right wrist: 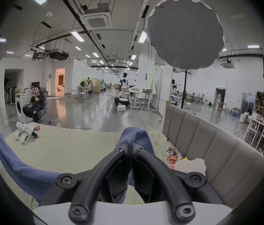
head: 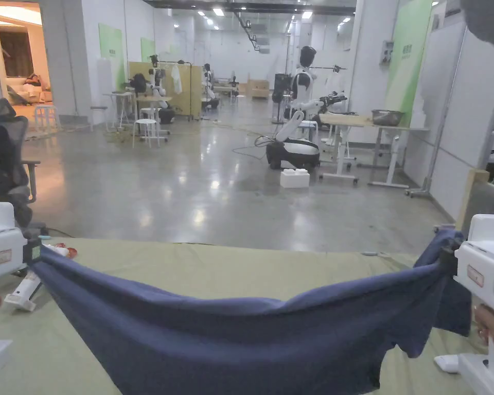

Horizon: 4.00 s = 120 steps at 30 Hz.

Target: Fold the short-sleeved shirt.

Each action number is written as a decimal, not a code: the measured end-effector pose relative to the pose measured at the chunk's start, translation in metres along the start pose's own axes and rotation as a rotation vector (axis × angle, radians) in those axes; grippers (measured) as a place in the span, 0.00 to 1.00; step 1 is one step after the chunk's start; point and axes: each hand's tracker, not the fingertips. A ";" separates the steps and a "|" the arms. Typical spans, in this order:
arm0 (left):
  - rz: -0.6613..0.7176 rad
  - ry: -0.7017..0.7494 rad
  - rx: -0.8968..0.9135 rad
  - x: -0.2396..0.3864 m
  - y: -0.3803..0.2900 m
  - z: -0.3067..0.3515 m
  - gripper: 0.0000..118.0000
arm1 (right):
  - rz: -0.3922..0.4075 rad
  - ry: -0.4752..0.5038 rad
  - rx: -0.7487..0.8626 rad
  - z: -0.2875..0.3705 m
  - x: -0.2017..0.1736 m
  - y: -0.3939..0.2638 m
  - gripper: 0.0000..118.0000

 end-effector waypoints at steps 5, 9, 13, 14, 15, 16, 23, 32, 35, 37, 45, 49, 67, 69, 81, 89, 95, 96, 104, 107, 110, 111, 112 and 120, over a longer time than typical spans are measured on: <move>-0.016 -0.006 0.013 0.005 0.029 -0.014 0.01 | 0.012 -0.004 0.030 -0.012 -0.014 0.040 0.02; -0.003 -0.004 0.057 0.006 0.060 -0.015 0.01 | -0.001 -0.020 0.064 -0.023 -0.017 0.070 0.02; 0.024 -0.001 0.083 0.002 0.079 -0.017 0.01 | 0.011 -0.025 0.083 -0.031 -0.016 0.085 0.02; 0.025 -0.002 0.080 0.000 0.080 -0.021 0.01 | 0.013 -0.024 0.085 -0.033 -0.016 0.085 0.02; 0.027 -0.003 0.077 -0.001 0.078 -0.022 0.01 | 0.015 -0.023 0.085 -0.033 -0.016 0.083 0.02; 0.024 -0.003 0.072 -0.001 0.074 -0.023 0.01 | 0.018 -0.021 0.083 -0.033 -0.016 0.080 0.02; -0.011 -0.028 -0.045 -0.003 -0.003 -0.038 0.01 | 0.017 -0.014 0.000 -0.035 -0.011 0.022 0.02; 0.013 -0.043 -0.177 -0.013 -0.139 0.002 0.01 | 0.059 -0.018 -0.129 -0.005 0.011 -0.094 0.02; 0.020 -0.037 -0.234 -0.016 -0.179 0.025 0.01 | 0.084 -0.027 -0.178 0.022 0.013 -0.134 0.02; 0.032 -0.029 -0.294 -0.017 -0.205 0.038 0.01 | 0.102 -0.032 -0.228 0.038 0.012 -0.162 0.02; 0.010 0.024 -0.471 -0.010 -0.261 0.057 0.01 | 0.110 -0.043 -0.420 0.064 0.010 -0.246 0.02; -0.036 0.037 -0.507 -0.010 -0.267 0.059 0.07 | 0.106 -0.049 -0.470 0.067 0.009 -0.266 0.03; 0.011 -0.019 -0.128 0.046 -0.212 0.076 0.52 | -0.037 0.060 -0.053 0.098 -0.087 -0.191 0.71; -0.005 -0.026 -0.054 0.062 -0.201 0.076 0.43 | -0.046 0.065 0.015 0.096 -0.106 -0.183 0.71; -0.060 -0.078 0.151 0.104 -0.192 0.072 0.00 | -0.094 0.110 0.163 0.099 -0.166 -0.164 0.02; -0.092 -0.092 0.142 0.103 -0.196 0.073 0.00 | -0.050 0.104 0.155 0.095 -0.168 -0.167 0.00; -0.033 -0.069 -0.098 0.036 -0.218 0.056 0.00 | -0.033 0.124 0.083 0.082 -0.164 -0.179 0.00; -0.023 -0.065 -0.148 0.022 -0.224 0.053 0.00 | -0.033 0.127 0.073 0.080 -0.164 -0.182 0.00; 0.143 0.004 -0.545 -0.041 -0.271 0.048 0.23 | -0.019 0.168 -0.031 0.064 -0.171 -0.205 0.00; 0.179 0.021 -0.620 -0.037 -0.282 0.043 0.60 | -0.011 0.178 -0.062 0.060 -0.176 -0.212 0.00; 0.246 0.069 -0.704 -0.039 -0.295 0.026 0.61 | -0.004 0.185 -0.083 0.058 -0.180 -0.215 0.00; 0.260 0.081 -0.716 -0.039 -0.300 0.022 0.61 | -0.002 0.189 -0.090 0.057 -0.181 -0.216 0.00; 0.274 0.096 -0.732 -0.038 -0.305 0.018 0.61 | 0.000 0.193 -0.096 0.055 -0.181 -0.217 0.00; 0.235 0.172 -0.755 -0.026 -0.318 0.018 0.41 | 0.018 0.189 -0.157 0.035 -0.180 -0.230 0.00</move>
